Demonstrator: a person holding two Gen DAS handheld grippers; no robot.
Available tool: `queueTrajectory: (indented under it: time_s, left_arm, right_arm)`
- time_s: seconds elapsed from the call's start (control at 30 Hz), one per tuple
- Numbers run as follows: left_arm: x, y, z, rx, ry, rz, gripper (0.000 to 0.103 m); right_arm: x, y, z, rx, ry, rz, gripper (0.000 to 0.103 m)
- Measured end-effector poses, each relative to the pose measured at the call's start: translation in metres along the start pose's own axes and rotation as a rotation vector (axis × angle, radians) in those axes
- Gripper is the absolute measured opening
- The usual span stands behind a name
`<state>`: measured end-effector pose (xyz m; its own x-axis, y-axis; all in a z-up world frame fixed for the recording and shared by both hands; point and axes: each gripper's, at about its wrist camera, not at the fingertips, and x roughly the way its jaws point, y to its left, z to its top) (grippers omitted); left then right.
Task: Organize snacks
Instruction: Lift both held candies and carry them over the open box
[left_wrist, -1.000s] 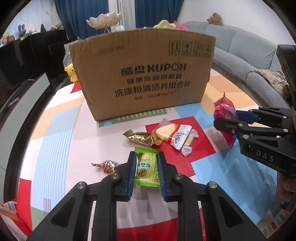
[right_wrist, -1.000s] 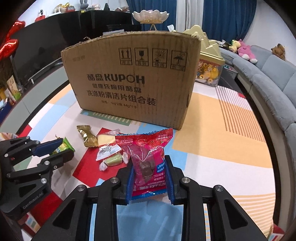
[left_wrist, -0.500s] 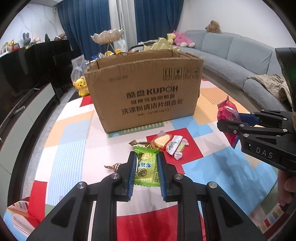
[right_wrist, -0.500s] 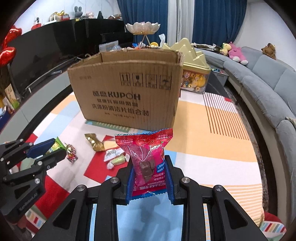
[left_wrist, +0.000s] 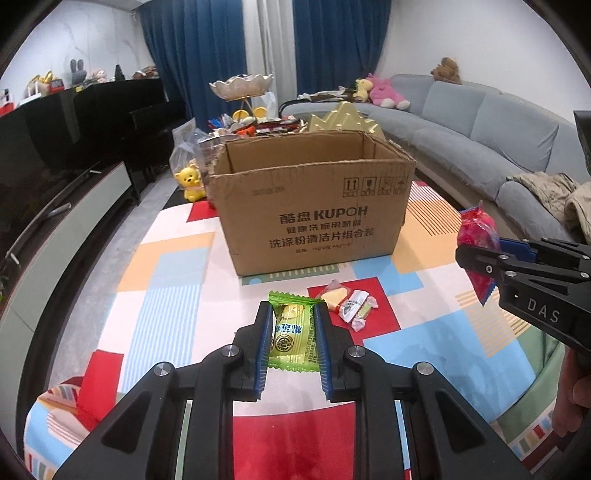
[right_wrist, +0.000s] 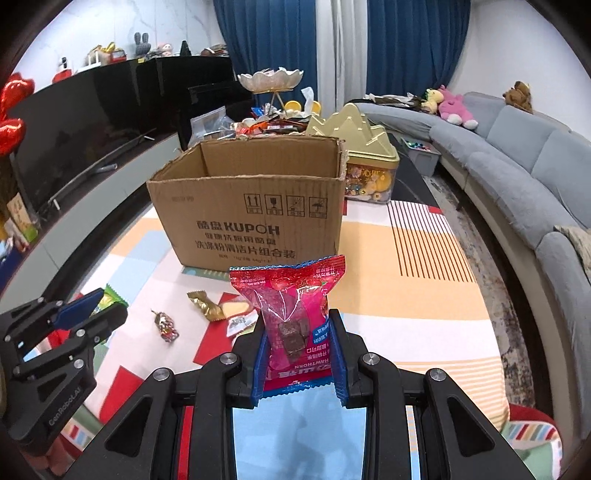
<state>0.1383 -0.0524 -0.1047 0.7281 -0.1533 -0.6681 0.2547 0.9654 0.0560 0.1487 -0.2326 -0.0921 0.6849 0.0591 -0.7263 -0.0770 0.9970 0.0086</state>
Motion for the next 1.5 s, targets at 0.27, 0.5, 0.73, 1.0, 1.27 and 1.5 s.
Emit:
queueTrajectory:
  time_s: [0.27,0.5,0.73,1.0,1.27,1.5]
  left_arm:
    - [-0.010,0.007,0.011,-0.047,-0.008,0.018,0.023]
    - [-0.015,0.013,0.028,-0.077,-0.018,0.022,0.023]
    - [-0.020,0.016,0.050,-0.088,-0.039,0.022,0.023]
    - [-0.020,0.019,0.076,-0.094,-0.057,0.016,0.023]
    - [-0.015,0.023,0.103,-0.082,-0.076,0.012,0.023]
    - [-0.006,0.028,0.126,-0.089,-0.092,0.017,0.023]
  right_arm:
    - [-0.011,0.003,0.012,0.005,-0.005,0.004,0.030]
    - [-0.020,0.005,0.028,0.009,-0.016,0.007,0.030]
    - [-0.030,0.007,0.046,0.009,-0.035,0.008,0.030]
    - [-0.032,0.005,0.067,0.011,-0.050,0.002,0.030]
    - [-0.031,0.004,0.092,0.017,-0.076,-0.001,0.030]
    - [-0.024,0.005,0.112,0.010,-0.093,0.006,0.030]
